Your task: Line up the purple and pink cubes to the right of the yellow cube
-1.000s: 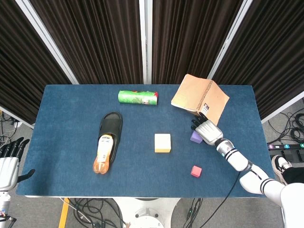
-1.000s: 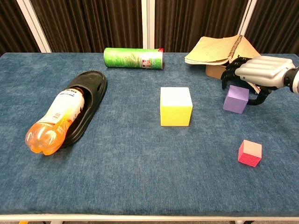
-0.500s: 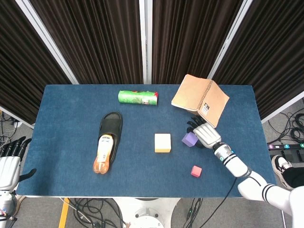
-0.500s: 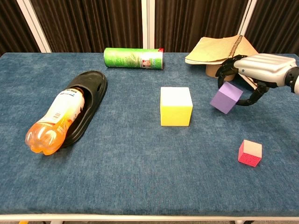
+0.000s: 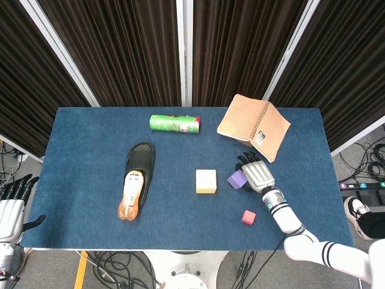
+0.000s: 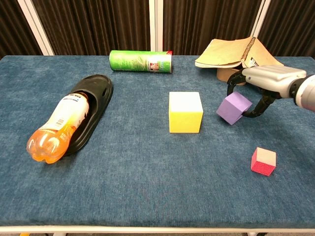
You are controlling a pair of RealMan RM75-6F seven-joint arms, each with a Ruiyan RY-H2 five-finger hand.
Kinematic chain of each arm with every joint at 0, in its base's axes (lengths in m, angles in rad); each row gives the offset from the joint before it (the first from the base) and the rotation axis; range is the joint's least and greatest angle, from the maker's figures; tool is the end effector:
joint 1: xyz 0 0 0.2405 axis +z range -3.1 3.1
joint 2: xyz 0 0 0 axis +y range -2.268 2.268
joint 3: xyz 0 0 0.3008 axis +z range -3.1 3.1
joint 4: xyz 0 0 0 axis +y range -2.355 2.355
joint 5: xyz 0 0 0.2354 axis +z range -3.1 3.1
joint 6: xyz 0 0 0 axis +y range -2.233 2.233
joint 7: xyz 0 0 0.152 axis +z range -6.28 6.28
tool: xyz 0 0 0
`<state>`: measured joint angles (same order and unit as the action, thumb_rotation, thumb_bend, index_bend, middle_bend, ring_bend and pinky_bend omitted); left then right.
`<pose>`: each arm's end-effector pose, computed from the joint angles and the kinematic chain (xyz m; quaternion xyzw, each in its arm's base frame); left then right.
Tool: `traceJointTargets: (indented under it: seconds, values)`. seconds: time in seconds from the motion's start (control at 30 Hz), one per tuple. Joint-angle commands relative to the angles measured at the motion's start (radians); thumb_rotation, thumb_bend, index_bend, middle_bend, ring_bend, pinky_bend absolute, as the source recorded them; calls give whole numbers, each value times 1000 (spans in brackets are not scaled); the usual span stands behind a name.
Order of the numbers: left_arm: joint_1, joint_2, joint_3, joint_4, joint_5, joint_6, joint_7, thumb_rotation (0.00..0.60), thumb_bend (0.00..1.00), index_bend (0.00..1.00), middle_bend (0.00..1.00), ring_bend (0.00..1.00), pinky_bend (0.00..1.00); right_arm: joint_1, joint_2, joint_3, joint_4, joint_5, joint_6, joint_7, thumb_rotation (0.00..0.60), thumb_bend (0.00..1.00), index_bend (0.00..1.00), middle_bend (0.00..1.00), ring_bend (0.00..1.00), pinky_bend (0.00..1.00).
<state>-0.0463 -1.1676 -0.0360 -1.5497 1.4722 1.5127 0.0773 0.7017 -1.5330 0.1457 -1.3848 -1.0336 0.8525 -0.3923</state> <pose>-0.3808 0.1775 0.1472 -0.5914 -0.3742 -0.3492 0.6231 -0.2369 -0.3882 -0.0446 0.7551 -0.3973 0.2791 0.4404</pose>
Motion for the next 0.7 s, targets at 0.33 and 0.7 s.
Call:
traceJointTargets:
  seconds: [0.33, 0.7]
  values:
    - [5, -14, 3, 39, 5, 2, -41, 600, 0, 169, 200, 146, 166, 62, -52, 36, -46, 154, -12, -84, 600, 214, 418, 100, 0, 0]
    - [8, -24, 4, 66, 5, 1, -66, 600, 0, 169, 200, 146, 166, 90, -64, 17, -65, 237, 4, -132, 600, 138, 90, 55, 0, 0]
